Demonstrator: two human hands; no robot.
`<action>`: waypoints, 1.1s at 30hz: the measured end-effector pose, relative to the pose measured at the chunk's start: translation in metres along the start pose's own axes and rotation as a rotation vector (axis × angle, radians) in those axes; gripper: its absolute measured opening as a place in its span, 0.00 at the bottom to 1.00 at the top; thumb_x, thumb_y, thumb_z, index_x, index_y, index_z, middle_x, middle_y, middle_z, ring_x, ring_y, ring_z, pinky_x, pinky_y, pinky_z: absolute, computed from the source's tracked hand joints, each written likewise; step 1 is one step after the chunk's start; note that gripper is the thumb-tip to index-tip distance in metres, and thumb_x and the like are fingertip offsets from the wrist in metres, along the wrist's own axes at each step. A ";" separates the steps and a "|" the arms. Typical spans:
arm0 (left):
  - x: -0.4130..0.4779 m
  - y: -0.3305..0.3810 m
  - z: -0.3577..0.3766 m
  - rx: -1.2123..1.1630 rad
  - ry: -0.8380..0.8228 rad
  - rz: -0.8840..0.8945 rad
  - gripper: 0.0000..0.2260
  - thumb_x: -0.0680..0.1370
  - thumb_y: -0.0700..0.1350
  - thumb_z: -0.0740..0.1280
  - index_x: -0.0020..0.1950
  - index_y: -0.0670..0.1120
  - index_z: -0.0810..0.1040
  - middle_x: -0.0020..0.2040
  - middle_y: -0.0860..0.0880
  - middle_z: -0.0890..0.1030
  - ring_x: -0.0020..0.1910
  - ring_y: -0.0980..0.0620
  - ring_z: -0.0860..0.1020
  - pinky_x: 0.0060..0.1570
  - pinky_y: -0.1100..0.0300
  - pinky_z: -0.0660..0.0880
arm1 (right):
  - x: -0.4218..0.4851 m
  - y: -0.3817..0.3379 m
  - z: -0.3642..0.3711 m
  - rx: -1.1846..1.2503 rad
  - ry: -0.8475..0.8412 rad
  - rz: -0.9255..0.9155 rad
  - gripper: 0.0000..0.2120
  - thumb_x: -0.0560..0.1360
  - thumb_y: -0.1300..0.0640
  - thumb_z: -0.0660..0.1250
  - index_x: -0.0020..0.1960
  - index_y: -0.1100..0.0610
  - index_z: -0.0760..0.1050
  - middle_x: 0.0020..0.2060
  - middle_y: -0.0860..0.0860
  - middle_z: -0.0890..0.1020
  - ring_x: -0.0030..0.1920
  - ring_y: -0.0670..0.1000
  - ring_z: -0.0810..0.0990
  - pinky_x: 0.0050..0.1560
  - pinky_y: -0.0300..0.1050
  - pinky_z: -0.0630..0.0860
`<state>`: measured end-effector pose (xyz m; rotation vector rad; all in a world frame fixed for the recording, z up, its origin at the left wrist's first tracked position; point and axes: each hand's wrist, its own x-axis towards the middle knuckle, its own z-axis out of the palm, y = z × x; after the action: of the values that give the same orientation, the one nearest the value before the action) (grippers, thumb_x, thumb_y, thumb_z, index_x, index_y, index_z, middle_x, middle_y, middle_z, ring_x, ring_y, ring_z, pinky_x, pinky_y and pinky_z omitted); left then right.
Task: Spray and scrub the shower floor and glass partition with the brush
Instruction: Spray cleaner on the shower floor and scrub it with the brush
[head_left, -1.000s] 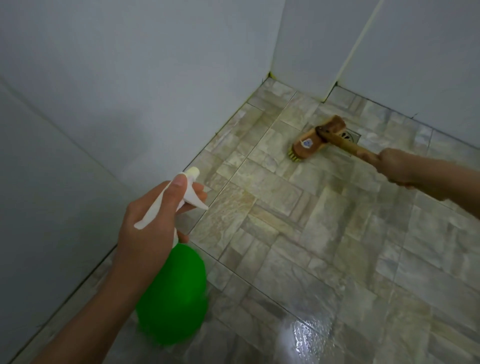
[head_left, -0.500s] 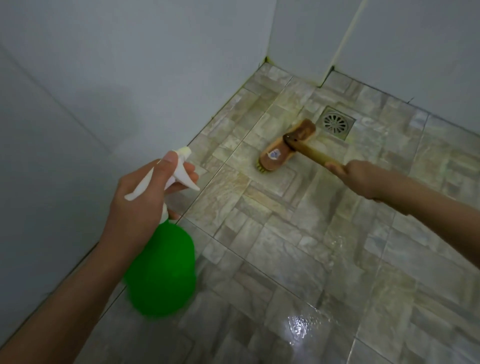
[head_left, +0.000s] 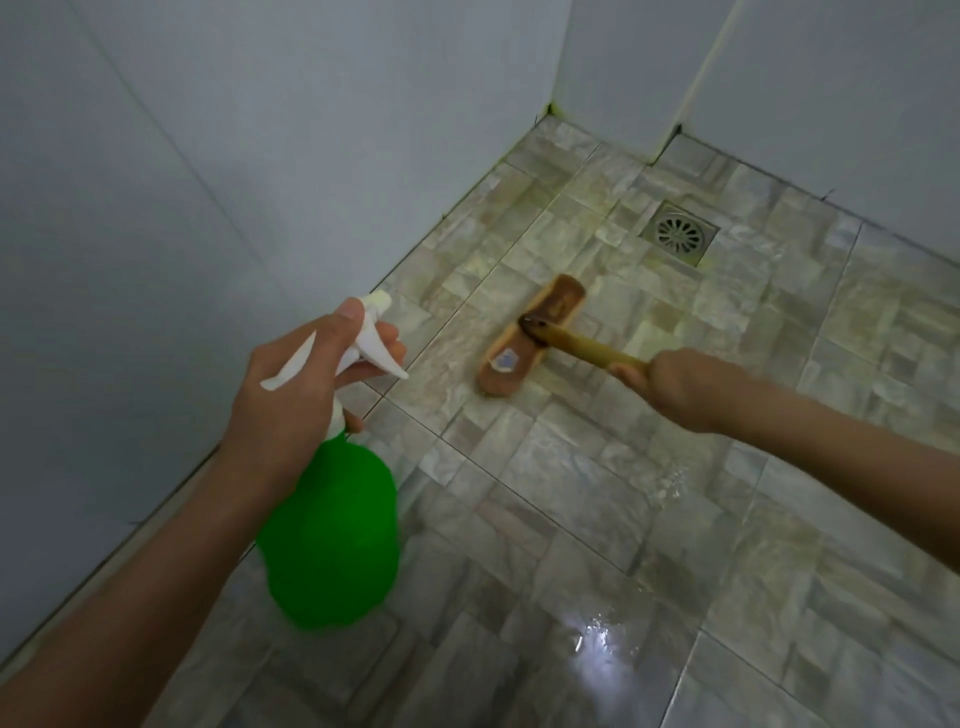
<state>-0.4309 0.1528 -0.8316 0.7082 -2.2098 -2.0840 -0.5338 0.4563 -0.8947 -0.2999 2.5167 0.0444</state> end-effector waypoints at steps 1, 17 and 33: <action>-0.004 0.000 -0.001 0.001 -0.013 0.008 0.13 0.82 0.56 0.64 0.43 0.56 0.86 0.45 0.53 0.88 0.47 0.55 0.86 0.25 0.64 0.74 | 0.008 -0.019 0.001 0.005 0.022 -0.038 0.27 0.80 0.38 0.44 0.33 0.56 0.64 0.30 0.53 0.72 0.30 0.51 0.71 0.37 0.45 0.69; -0.041 -0.016 -0.006 0.033 -0.116 0.022 0.11 0.82 0.54 0.63 0.47 0.57 0.85 0.45 0.53 0.88 0.49 0.55 0.86 0.25 0.63 0.75 | -0.120 0.002 0.096 0.363 0.039 0.344 0.28 0.80 0.40 0.47 0.34 0.59 0.69 0.30 0.55 0.76 0.32 0.55 0.76 0.31 0.44 0.68; -0.037 -0.020 0.051 0.064 -0.284 0.070 0.15 0.78 0.58 0.61 0.53 0.54 0.84 0.47 0.57 0.87 0.49 0.60 0.85 0.25 0.66 0.75 | -0.063 0.000 0.070 0.700 0.122 0.506 0.25 0.81 0.40 0.47 0.40 0.58 0.69 0.37 0.57 0.77 0.32 0.56 0.76 0.30 0.47 0.73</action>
<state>-0.4077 0.2133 -0.8451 0.3481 -2.4115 -2.2076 -0.4437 0.4761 -0.9165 0.6268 2.4780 -0.6528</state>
